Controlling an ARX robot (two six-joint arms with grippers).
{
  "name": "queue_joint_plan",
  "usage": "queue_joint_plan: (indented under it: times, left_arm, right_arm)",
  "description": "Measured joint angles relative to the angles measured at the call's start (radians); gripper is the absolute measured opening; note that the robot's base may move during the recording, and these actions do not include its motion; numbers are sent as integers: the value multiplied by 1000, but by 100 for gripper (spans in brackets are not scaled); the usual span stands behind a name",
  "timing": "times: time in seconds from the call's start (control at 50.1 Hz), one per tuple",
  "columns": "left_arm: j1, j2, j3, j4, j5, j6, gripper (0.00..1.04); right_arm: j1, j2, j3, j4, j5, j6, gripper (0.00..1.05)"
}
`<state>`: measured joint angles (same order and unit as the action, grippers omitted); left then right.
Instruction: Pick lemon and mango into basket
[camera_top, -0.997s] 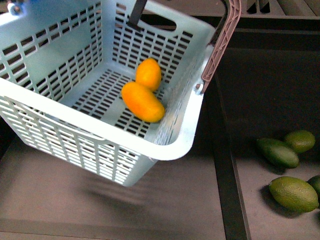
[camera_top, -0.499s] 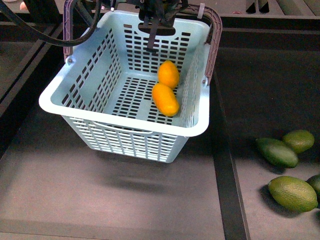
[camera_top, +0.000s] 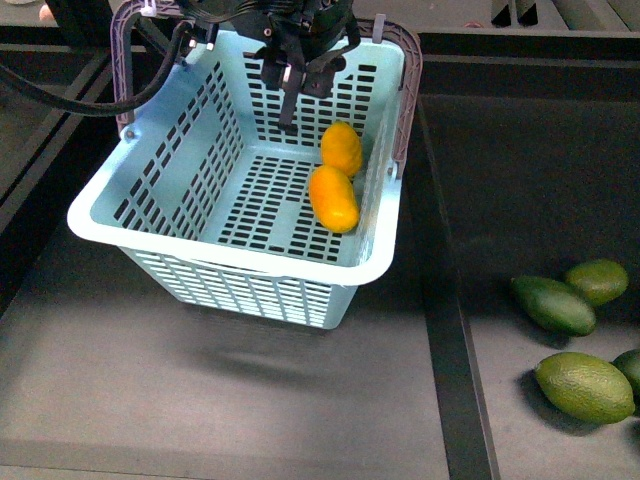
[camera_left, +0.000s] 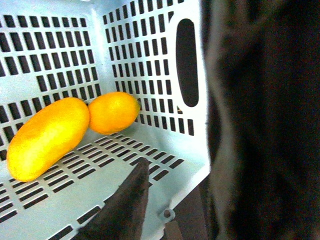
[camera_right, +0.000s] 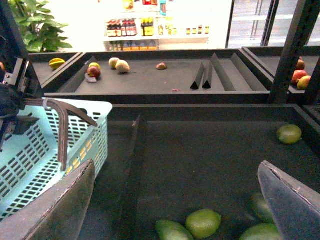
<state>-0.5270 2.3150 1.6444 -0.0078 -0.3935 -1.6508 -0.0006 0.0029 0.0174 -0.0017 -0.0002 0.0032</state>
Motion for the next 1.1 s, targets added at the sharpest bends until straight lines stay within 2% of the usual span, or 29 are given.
queue_joint_plan:
  times: [0.1,0.299,0.399,0.519,0.539,0.598,0.678,0.698,0.718,0.758,0.838,0.917,1.097]
  left_arm:
    - [-2,-37,-54,-1,-27,-7,52]
    - [5,-286,-242,-244,-222,-138,99]
    - [8,-375,-290,-330,-258,-177,97]
    - [8,-418,-301,-335,-258,-179,98]
    - [10,-427,-327,-273,-236,-134,96]
    - [31,-471,-484,53,-114,154,85]
    - [93,-561,-844,681,-8,835,64]
    - [106,-579,-893,782,4,915,60]
    - [126,-612,-951,891,15,1080,55]
    - [166,-695,-1040,1014,39,1310,44]
    - [222,-814,-1170,1061,88,1516,24]
    - [265,-890,-1290,1062,144,1599,3]
    - [350,-1069,-1438,1040,219,1632,4]
  right_arm:
    - [0,0,0,0,0,0,96]
    - [0,0,0,0,0,0,96]
    - [0,0,0,0,0,0,96]
    - [0,0,0,0,0,0,96]
    - [0,0,0,0,0,0,96]
    - [0,0,0,0,0,0,96]
    - [0,0,0,0,2,0,96]
    - [0,0,0,0,2,0,96]
    - [0,0,0,0,2,0,96]
    - [0,0,0,0,2,0,96]
    - [0,0,0,0,2,0,96]
    - [0,0,0,0,2,0,96]
    - [0,0,0,0,2,0,96]
